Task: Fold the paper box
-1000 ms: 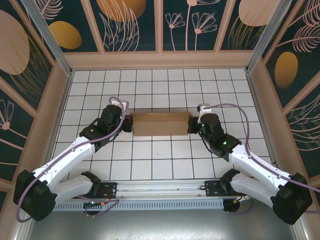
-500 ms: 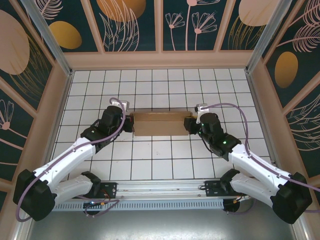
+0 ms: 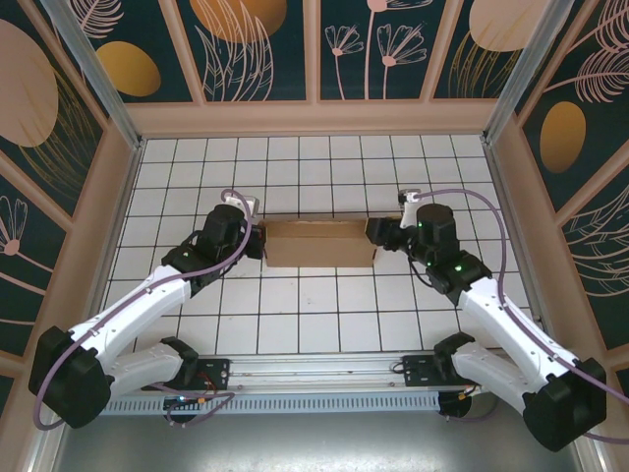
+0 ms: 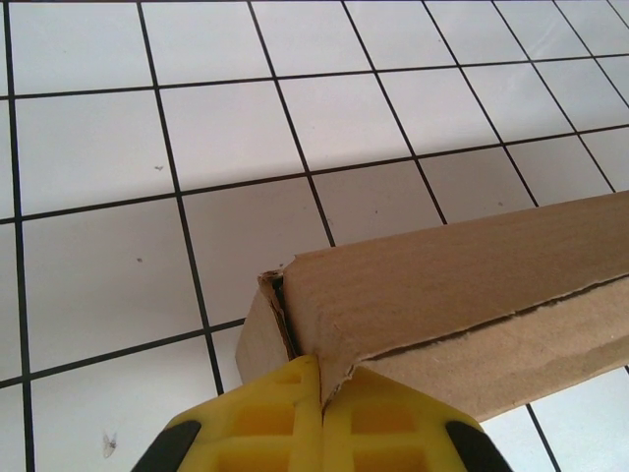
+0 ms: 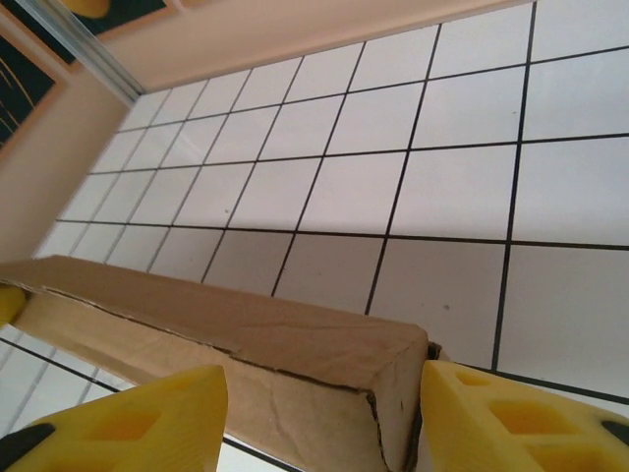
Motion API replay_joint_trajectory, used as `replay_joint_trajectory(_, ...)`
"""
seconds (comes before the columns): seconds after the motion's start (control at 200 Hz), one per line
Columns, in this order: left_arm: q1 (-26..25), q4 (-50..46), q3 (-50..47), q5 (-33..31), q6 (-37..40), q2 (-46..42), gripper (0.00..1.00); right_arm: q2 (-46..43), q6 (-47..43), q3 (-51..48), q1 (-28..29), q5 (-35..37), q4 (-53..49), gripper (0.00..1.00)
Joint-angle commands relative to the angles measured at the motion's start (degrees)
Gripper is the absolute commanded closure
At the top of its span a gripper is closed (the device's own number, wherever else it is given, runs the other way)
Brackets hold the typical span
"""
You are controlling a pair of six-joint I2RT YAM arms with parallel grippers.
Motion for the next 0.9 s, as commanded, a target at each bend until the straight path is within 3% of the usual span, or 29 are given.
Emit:
replay_joint_trajectory(0.0, -0.7, -9.5, -1.1, 2.7, 1.1, 2.0, 1.00, 0.4, 4.0, 2.3, -0.9, -6.4, 3.1, 0.46)
replay_joint_trajectory(0.3, -0.7, -9.9, -0.4, 2.2, 1.4, 2.3, 1.00, 6.0, 9.1, 5.3, -1.6, 2.2, -0.5, 0.58)
replay_joint_trajectory(0.576, -0.7, -9.0, -1.3, 3.0, 0.5, 1.5, 1.00, 8.6, 8.2, 2.2, -1.6, 2.4, 0.4, 0.64)
replay_joint_trajectory(0.896, -0.7, -8.1, 0.3, 7.9, -2.1, -1.9, 0.66, 7.3, 9.2, -3.3, -1.4, 2.8, 1.5, 0.68)
